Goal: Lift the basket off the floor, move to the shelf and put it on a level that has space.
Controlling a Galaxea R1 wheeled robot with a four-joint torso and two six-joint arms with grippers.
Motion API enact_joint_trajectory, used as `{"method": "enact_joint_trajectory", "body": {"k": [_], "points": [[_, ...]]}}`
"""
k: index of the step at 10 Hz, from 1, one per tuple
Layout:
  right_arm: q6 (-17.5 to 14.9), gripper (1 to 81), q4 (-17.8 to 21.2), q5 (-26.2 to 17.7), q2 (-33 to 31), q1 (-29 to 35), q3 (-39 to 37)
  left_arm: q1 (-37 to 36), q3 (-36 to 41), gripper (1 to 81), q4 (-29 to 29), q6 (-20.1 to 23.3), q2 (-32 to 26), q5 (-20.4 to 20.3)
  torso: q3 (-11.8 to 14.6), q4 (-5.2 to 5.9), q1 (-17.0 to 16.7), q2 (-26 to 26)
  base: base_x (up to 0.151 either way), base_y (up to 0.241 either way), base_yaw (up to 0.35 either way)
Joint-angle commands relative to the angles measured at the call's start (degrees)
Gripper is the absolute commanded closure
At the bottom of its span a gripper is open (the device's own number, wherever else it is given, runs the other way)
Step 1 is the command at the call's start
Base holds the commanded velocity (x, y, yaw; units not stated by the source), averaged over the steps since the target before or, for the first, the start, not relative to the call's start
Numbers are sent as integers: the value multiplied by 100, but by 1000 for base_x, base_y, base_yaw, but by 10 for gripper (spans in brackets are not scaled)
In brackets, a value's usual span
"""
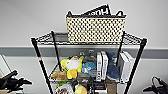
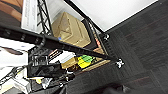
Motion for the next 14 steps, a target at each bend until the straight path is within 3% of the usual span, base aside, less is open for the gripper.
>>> {"method": "enact_joint_trajectory", "body": {"k": [1, 3, 4, 6, 7, 11, 14], "points": [[-374, 10, 7, 929, 340, -817, 28, 1132, 345, 10, 137, 245, 458, -1127, 0, 0, 0, 0, 0, 0, 0], [-479, 10, 7, 1325, 577, -1477, 168, 1941, 257, 10, 436, 254, 828, -1322, 0, 0, 0, 0, 0, 0, 0], [-602, 10, 7, 1613, 725, -1837, 221, 2432, 230, 10, 593, 254, 1055, -1592, 0, 0, 0, 0, 0, 0, 0], [-761, 10, -37, 1861, 1148, -2364, -7, 3338, -32, 10, 1155, 254, 1591, -2295, 2, -2, 0, 0, 0, 0, 0], [-796, 10, -45, 1922, 1366, -2576, -182, 3680, -250, 10, 1210, 254, 1896, -2463, 2, 0, 0, 0, 0, 0, 0], [-1183, 10, -178, 2186, 2203, -3419, -956, 4622, -1343, 10, 1508, 254, 3016, -2860, 5, -2, -2, -2, 0, 0, 0], [-1612, 10, -204, 2186, 2887, -3797, -1764, 4957, -2300, 10, 1692, 263, 3797, -2860, 7, -2, -4, -5, 0, 0, 0]]}}
